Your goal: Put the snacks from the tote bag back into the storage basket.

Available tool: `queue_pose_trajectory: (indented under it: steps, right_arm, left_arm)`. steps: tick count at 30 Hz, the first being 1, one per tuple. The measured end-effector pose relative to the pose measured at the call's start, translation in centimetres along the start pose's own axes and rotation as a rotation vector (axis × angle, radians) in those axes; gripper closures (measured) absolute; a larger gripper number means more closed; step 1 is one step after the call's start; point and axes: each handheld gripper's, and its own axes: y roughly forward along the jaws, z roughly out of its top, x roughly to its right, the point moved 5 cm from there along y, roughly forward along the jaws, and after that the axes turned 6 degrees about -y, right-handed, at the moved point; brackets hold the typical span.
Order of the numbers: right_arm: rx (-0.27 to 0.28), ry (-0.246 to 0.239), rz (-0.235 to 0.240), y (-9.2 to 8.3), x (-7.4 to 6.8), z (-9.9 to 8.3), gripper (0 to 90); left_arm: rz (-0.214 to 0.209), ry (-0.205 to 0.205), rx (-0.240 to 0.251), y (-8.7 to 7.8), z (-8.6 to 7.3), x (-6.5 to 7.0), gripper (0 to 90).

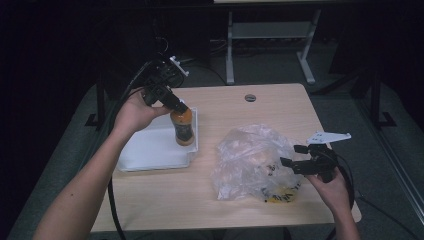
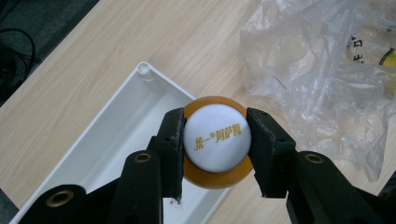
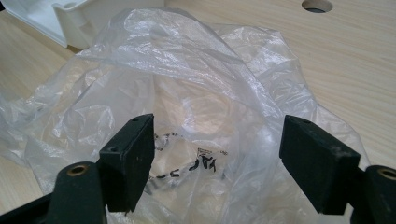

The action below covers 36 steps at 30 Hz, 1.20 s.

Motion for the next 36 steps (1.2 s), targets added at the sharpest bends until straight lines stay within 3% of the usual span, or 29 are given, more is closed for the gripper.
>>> queue_pose_trajectory:
  steps: [36]
  right_arm:
    - [0.005, 0.003, 0.005, -0.2, 0.0, 0.0, 26.0]
  left_arm:
    - [0.002, -0.003, -0.037, 1.6, -0.9, -0.2, 59.4]
